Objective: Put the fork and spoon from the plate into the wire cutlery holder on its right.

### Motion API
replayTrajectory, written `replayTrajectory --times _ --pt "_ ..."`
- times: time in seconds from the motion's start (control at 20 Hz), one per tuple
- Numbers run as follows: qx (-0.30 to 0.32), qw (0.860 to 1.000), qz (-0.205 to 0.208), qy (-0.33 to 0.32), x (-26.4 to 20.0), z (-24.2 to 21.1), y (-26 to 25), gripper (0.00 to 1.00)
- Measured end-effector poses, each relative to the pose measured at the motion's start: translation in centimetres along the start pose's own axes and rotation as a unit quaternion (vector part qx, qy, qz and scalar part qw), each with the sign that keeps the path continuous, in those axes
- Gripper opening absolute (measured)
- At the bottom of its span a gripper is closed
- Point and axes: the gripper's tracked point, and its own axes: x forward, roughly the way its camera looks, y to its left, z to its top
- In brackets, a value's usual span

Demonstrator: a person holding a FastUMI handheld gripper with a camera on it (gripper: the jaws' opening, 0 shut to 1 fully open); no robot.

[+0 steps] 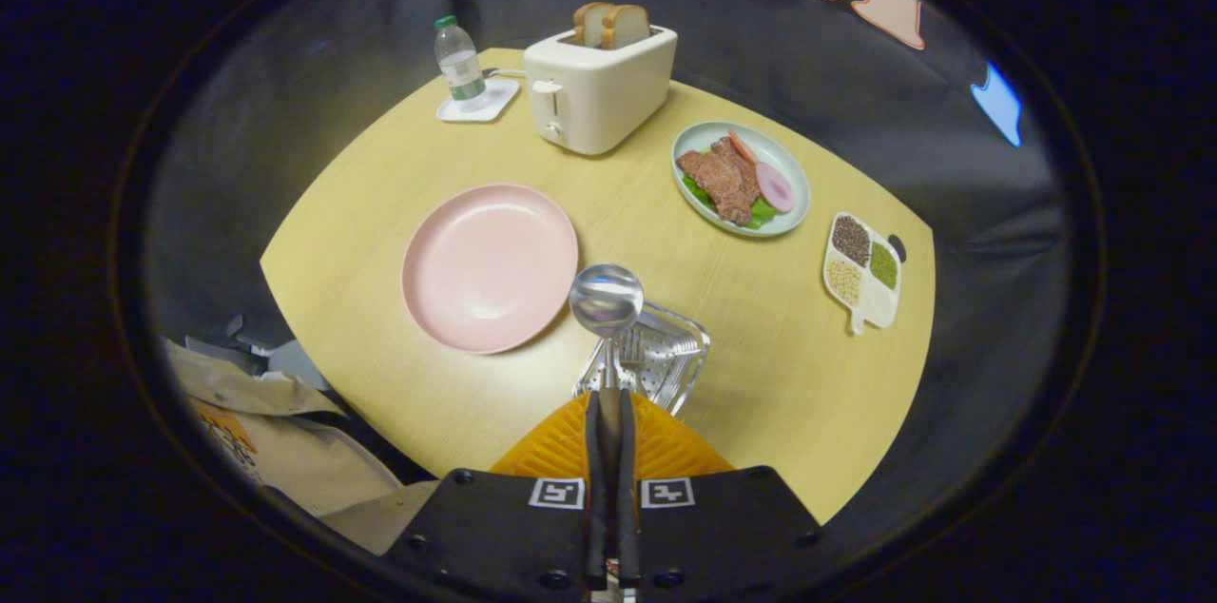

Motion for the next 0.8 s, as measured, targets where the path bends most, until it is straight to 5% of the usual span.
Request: replayTrajectory --times 0.6,0.75,0.8 --pt "0.004 0.997 0.003 0.079 0.4 -3.1 -2.0 0.09" --pt "0.02 0.998 0.004 0.059 0.6 -2.0 -2.0 0.16" --pt "0.024 0.998 0.002 0.053 0.6 -1.6 -2.1 0.26"
